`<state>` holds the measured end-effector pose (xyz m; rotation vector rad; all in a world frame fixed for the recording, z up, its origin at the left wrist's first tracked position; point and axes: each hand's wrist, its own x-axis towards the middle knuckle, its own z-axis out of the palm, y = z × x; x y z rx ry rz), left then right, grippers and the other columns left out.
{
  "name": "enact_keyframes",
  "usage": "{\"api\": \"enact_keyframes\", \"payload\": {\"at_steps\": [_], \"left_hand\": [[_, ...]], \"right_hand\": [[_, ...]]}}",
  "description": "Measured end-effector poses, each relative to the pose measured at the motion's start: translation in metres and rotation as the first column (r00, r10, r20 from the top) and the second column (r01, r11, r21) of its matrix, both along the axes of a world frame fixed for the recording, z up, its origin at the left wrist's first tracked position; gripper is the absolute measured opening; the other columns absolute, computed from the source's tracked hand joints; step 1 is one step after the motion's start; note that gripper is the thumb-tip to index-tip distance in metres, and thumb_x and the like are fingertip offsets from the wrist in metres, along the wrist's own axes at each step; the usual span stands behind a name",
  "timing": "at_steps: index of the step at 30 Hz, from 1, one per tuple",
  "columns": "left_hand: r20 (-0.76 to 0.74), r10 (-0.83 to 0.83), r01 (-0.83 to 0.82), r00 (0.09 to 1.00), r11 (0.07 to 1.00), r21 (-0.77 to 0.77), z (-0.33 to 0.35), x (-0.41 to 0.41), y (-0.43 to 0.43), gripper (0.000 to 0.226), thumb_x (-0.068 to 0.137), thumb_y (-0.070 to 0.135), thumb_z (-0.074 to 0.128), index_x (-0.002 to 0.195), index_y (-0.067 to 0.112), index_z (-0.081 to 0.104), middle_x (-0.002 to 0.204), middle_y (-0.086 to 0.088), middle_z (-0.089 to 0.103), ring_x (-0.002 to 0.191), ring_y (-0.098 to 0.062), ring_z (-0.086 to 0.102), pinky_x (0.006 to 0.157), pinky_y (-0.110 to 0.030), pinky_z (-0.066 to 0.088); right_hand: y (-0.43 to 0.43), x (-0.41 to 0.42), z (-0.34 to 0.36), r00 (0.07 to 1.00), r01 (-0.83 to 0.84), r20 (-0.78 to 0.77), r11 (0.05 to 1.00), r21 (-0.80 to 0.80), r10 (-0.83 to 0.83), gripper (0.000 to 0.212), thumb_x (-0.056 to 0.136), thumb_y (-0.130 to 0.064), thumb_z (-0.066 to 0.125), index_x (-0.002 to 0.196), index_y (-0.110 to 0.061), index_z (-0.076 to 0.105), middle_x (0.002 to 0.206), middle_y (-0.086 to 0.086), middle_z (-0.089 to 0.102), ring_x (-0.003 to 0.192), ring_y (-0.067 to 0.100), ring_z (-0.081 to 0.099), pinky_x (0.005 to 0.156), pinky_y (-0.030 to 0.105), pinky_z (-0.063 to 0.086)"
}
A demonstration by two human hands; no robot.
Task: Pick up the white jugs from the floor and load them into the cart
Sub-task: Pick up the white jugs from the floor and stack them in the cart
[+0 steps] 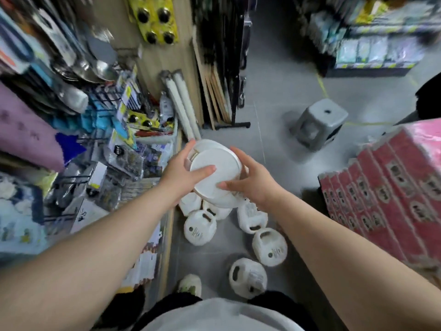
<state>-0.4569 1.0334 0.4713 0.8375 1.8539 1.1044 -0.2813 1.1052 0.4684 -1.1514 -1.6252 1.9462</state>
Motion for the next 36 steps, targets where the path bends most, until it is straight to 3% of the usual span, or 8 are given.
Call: {"api": "enact_keyframes", "payload": {"at_steps": [7, 13, 17, 20, 23, 26, 33, 36], "left_hand": [[-0.04, 0.349, -0.346, 0.936, 0.936, 0.069, 0.018, 0.064, -0.068, 0.094, 0.064, 0.043, 0.084, 0.144, 0.047, 0.033, 0.144, 0.006, 0.047, 0.125, -0.018, 0.05, 0.099, -0.047, 0.049], [-0.048, 0.608, -0.606, 0.793, 0.794, 0.053, 0.033, 0.125, -0.16, 0.092, 0.071, 0.039, 0.084, 0.146, 0.046, 0.031, 0.14, 0.014, 0.047, 0.12, -0.017, 0.055, 0.094, -0.046, 0.053], [0.002, 0.749, -0.747, 0.662, 0.66, 0.077, 0.041, 0.166, -0.235, 0.093, 0.069, 0.038, 0.085, 0.146, 0.043, 0.033, 0.133, 0.013, 0.052, 0.114, -0.015, 0.058, 0.083, -0.041, 0.058], [0.037, 0.835, -0.833, 0.549, 0.543, 0.106, 0.047, 0.199, -0.294, 0.086, 0.057, 0.048, 0.086, 0.128, 0.065, 0.042, 0.13, 0.013, 0.057, 0.11, -0.018, 0.062, 0.084, -0.048, 0.057], [0.075, 0.892, -0.893, 0.446, 0.438, 0.108, 0.049, 0.234, -0.356, 0.079, 0.072, 0.03, 0.085, 0.128, 0.065, 0.042, 0.122, 0.007, 0.062, 0.102, -0.022, 0.066, 0.082, -0.045, 0.058], [0.111, 0.95, -0.954, 0.293, 0.283, 0.093, 0.051, 0.276, -0.418, 0.088, 0.075, 0.024, 0.083, 0.147, 0.041, 0.035, 0.118, 0.008, 0.062, 0.094, -0.016, 0.066, 0.081, -0.044, 0.059], [0.152, 0.988, -0.995, -0.002, -0.017, 0.095, 0.056, 0.38, -0.569, 0.083, 0.069, 0.027, 0.086, 0.14, 0.039, 0.044, 0.112, 0.01, 0.064, 0.089, -0.016, 0.066, 0.067, -0.045, 0.061], [0.157, 0.977, -0.98, -0.145, -0.164, 0.113, 0.06, 0.419, -0.621, 0.073, 0.075, 0.018, 0.083, 0.137, 0.034, 0.048, 0.106, 0.014, 0.063, 0.077, -0.001, 0.066, 0.06, -0.039, 0.061]], "right_hand": [[0.002, 0.025, 0.022, 0.916, -0.399, 0.0, 0.914, 0.069, 0.4, 0.093, 0.065, -0.006, 0.087, 0.143, -0.031, 0.044, 0.132, 0.002, 0.06, 0.119, 0.025, 0.059, 0.095, 0.047, 0.054], [-0.051, 0.04, 0.044, 0.753, -0.657, 0.036, 0.747, 0.102, 0.657, 0.08, 0.071, -0.003, 0.083, 0.133, -0.04, 0.05, 0.127, -0.003, 0.059, 0.116, 0.02, 0.057, 0.092, 0.038, 0.054], [-0.114, 0.045, 0.053, 0.614, -0.786, 0.049, 0.605, 0.126, 0.788, 0.081, 0.067, -0.01, 0.086, 0.128, -0.048, 0.048, 0.129, 0.001, 0.059, 0.114, 0.025, 0.059, 0.086, 0.037, 0.054], [-0.167, 0.049, 0.056, 0.504, -0.858, 0.083, 0.487, 0.164, 0.86, 0.083, 0.066, -0.012, 0.086, 0.131, -0.047, 0.049, 0.114, 0.002, 0.064, 0.1, 0.022, 0.064, 0.091, 0.043, 0.055], [-0.229, 0.062, 0.065, 0.4, -0.908, 0.114, 0.377, 0.184, 0.909, 0.082, 0.075, -0.004, 0.08, 0.14, -0.038, 0.045, 0.093, 0.0, 0.057, 0.077, 0.013, 0.057, 0.071, 0.017, 0.053], [-0.295, 0.08, 0.069, 0.277, -0.953, 0.09, 0.261, 0.157, 0.957, 0.084, 0.075, 0.002, 0.077, 0.143, -0.032, 0.042, 0.111, 0.004, 0.061, 0.087, 0.014, 0.059, 0.065, 0.011, 0.052], [-0.463, 0.127, 0.067, 0.005, -0.983, 0.042, -0.002, 0.184, 0.999, 0.084, 0.073, 0.004, 0.078, 0.142, -0.03, 0.044, 0.124, -0.015, 0.053, 0.106, 0.008, 0.055, 0.084, 0.023, 0.05], [-0.528, 0.138, 0.063, -0.12, -0.972, 0.041, -0.126, 0.198, 0.992, 0.084, 0.073, -0.001, 0.08, 0.141, -0.036, 0.045, 0.129, -0.016, 0.053, 0.109, 0.007, 0.056, 0.086, 0.025, 0.052]]}}
